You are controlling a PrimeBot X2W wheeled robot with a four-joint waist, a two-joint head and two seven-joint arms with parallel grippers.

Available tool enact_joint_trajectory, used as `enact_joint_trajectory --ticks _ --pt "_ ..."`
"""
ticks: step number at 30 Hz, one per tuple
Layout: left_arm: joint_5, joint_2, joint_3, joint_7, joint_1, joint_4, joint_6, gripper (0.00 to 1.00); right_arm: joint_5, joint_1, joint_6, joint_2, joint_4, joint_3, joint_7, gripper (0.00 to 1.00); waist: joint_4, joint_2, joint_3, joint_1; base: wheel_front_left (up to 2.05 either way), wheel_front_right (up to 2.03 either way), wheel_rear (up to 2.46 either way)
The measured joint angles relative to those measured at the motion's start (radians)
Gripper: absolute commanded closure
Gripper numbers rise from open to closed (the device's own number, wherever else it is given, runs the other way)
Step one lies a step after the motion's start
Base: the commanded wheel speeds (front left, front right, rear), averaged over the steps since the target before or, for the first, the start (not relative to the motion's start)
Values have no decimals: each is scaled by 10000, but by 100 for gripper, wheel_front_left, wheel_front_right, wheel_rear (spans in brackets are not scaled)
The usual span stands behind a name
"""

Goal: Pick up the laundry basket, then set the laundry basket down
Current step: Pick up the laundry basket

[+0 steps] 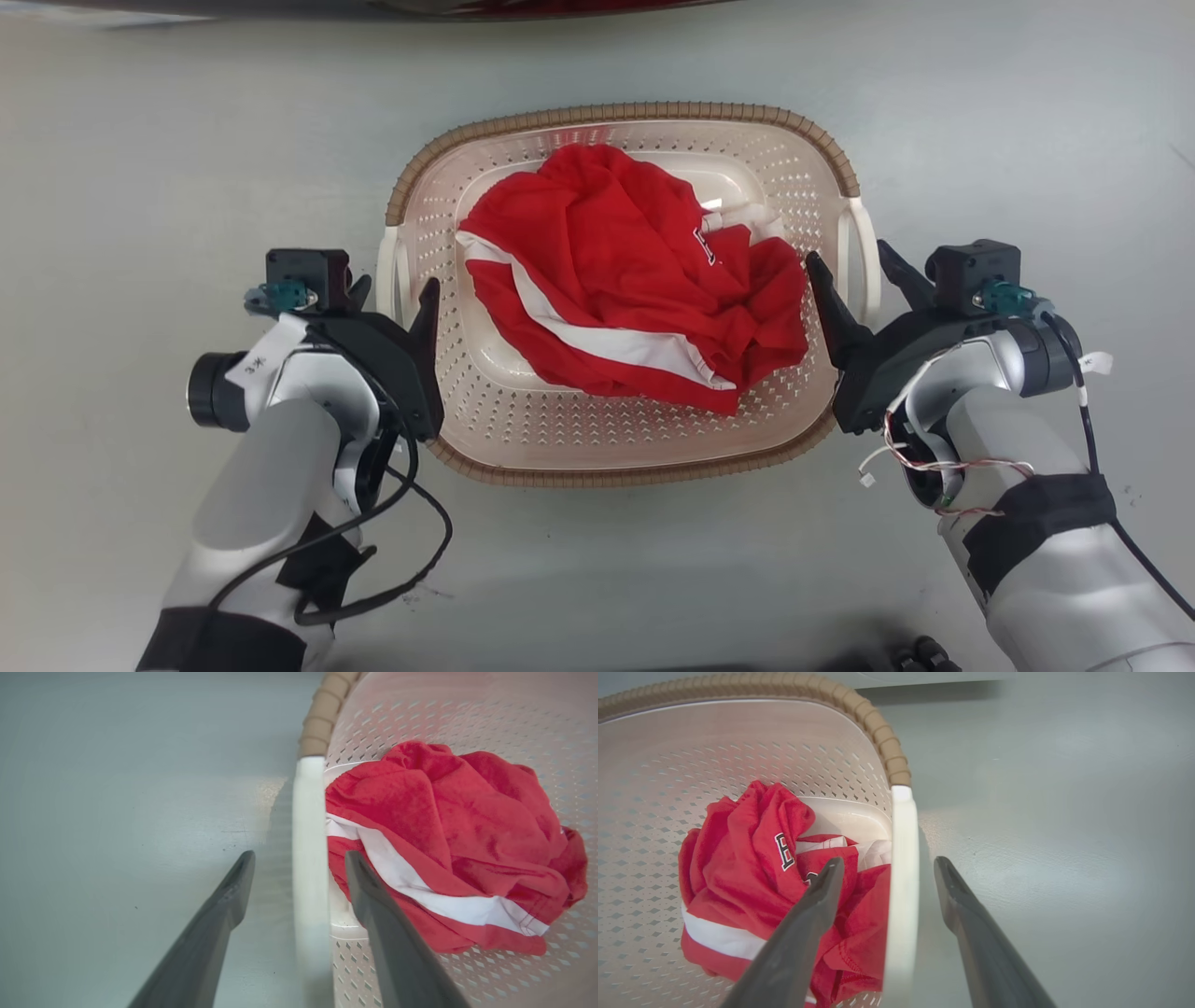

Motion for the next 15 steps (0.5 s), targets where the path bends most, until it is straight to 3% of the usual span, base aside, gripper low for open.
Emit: enact_joint_trajectory --ticks 5,6,7,15 --pt "-50 -17 10 84 -424 451 -96 0 4 -337 65 73 407 40 10 0 -12 0 238 -1 0 0 0" --pt "-123 -33 21 86 -502 525 -100 100 38 -375 94 75 485 21 10 68 -7 0 279 -1 0 0 0" --pt "-182 -63 42 100 -669 711 -174 100 173 -463 159 79 683 12 81 100 9 0 350 -1 0 0 0" --pt "-309 -234 67 171 -1010 1290 -330 100 324 -740 267 174 1220 48 65 100 58 -3 419 -3 0 0 0"
